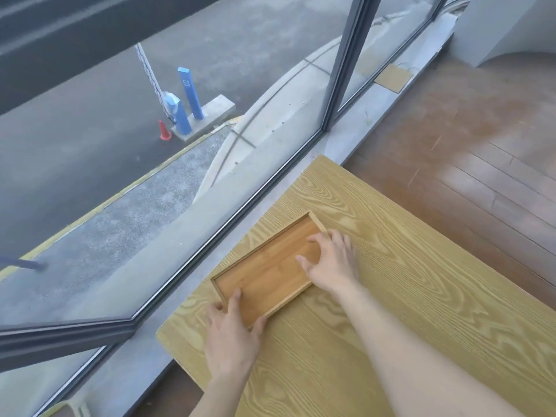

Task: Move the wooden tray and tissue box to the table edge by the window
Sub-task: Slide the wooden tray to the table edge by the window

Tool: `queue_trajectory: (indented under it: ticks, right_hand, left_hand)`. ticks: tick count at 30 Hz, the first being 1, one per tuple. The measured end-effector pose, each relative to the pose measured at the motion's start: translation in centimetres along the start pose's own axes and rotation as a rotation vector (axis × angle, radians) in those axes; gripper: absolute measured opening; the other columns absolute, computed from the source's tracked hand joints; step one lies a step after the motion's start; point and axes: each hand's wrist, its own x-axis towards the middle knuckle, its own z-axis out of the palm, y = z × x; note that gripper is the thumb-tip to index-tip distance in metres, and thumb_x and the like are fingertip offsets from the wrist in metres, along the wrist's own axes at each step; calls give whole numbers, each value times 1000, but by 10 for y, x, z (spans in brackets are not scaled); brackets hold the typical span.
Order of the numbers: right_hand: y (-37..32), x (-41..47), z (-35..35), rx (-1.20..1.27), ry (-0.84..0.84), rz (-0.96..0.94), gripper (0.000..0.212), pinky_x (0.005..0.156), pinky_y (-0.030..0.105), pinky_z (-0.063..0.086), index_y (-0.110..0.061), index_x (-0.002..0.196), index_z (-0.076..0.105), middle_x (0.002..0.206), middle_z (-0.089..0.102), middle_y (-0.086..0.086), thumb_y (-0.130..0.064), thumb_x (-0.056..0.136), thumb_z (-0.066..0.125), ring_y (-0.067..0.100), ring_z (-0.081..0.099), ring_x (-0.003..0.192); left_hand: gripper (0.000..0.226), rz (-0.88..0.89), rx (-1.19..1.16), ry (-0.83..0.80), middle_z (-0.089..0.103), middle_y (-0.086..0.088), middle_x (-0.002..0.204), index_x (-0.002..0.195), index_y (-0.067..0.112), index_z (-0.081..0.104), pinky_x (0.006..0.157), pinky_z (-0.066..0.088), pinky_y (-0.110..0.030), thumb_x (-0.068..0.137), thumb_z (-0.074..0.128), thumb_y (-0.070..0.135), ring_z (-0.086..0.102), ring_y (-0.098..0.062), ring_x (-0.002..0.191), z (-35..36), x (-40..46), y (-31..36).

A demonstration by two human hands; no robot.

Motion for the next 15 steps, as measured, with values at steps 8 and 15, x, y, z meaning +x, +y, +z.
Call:
queue_trajectory:
  ticks: [8,15]
  right_hand:
    - [-16,27,9,68,-118,-78,60,122,47,28,-36,137,57,163,34,6,-57,84,74,29,27,149]
    - [8,-14,18,-161,-135,-256,80,126,43,3,-34,154,37,171,14,8,-67,86,63,26,8,158]
  left_hand:
    - [78,-7,104,28,40,-2,113,139,40,36,74,56,-37,75,56,80,59,-24,101,-2,13,-11]
    - [67,243,251,151,53,0,109,123,29,56,90,46,-40,77,56,78,54,-24,105,-4,22,-12]
